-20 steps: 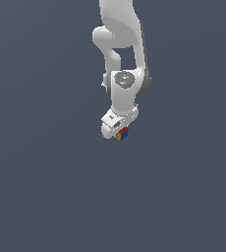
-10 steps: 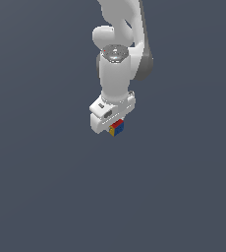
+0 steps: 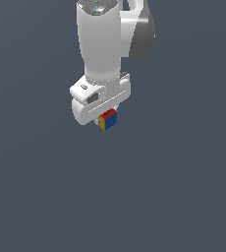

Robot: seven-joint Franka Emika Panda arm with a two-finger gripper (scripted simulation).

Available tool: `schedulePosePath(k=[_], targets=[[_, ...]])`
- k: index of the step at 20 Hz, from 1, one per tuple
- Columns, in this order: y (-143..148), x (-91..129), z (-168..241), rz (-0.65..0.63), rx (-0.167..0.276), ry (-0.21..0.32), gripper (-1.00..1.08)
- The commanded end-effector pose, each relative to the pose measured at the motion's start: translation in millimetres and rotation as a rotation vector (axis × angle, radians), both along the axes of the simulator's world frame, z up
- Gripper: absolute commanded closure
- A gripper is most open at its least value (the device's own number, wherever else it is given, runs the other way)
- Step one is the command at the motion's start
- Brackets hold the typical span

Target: Pick up the object and move it to a goal position.

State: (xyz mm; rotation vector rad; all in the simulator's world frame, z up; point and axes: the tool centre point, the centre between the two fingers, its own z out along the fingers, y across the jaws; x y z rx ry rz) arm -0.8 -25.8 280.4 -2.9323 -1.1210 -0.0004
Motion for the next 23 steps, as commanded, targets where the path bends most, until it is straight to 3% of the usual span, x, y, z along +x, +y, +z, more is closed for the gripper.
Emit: schedulePosePath(k=[1, 11, 23], targets=[[-7, 9, 22, 0.000, 0.000, -0.001, 1.08], [-27, 34, 79, -0.001, -0.002, -0.001, 1.08], [-34, 44, 99, -0.001, -0.002, -0.001, 1.08]])
